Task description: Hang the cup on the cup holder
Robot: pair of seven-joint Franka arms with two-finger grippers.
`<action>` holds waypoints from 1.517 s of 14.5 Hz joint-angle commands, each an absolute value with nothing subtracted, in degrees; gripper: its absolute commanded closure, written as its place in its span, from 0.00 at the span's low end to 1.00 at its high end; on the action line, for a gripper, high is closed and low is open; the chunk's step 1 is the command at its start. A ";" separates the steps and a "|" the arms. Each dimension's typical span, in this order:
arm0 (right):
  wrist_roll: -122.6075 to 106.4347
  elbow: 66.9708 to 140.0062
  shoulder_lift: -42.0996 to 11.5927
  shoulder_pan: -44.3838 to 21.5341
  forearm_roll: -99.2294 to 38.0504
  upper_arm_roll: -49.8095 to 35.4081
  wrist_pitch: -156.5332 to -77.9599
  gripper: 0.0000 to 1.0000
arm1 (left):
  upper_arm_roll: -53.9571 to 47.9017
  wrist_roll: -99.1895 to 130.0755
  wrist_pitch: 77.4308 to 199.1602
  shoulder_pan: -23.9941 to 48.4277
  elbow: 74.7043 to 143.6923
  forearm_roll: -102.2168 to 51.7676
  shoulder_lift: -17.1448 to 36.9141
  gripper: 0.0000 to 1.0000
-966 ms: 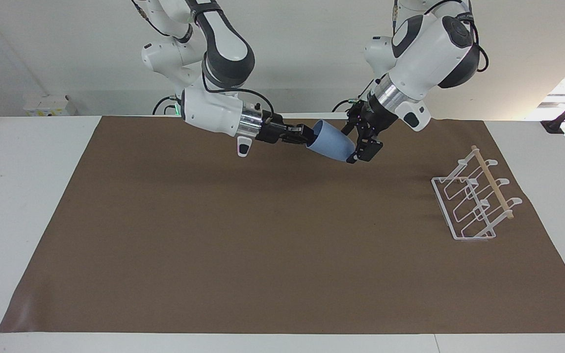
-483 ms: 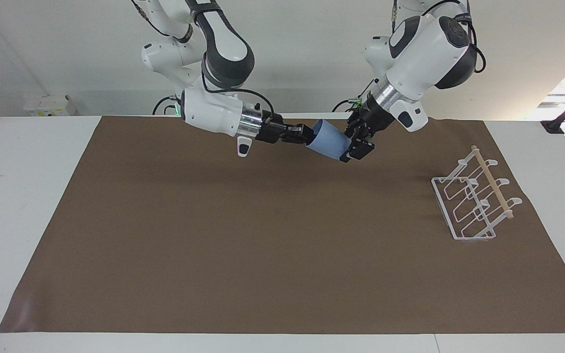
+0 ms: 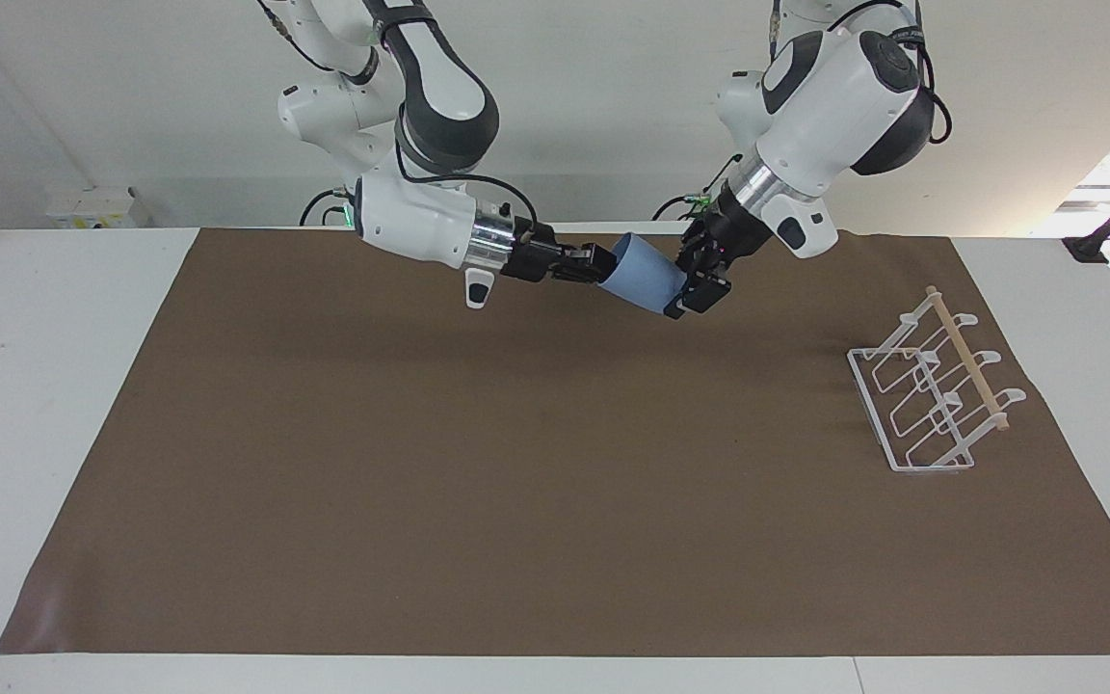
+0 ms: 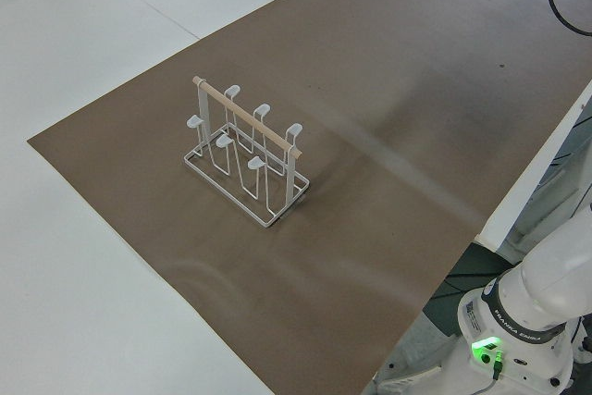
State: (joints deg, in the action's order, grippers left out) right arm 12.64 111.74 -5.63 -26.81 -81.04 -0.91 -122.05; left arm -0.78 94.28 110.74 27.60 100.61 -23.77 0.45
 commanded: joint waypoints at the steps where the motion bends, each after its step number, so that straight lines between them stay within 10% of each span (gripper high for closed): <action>1: 14.15 111.10 -5.28 -23.92 -75.45 -0.53 -114.73 0.00 | -0.09 93.34 109.78 28.30 100.72 -24.17 0.17 1.00; 8: 13.45 111.01 3.06 -10.38 -47.43 -0.53 -88.26 0.00 | 0.44 94.30 104.87 24.70 100.72 -16.04 0.26 1.00; 13: 12.92 111.18 11.33 -6.52 -19.64 -0.35 -83.86 0.00 | 0.44 94.13 97.83 22.68 100.72 10.67 -0.09 1.00; 22: 0.70 105.48 10.03 2.01 3.16 0.00 -88.86 0.00 | 0.35 100.17 88.87 22.59 100.54 56.11 4.03 1.00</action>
State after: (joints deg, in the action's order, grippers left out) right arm 2.02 108.20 11.44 -0.61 1.93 0.74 -88.45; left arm 0.60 95.93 92.61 21.59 100.80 48.43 1.55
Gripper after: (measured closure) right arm 0.000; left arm 0.313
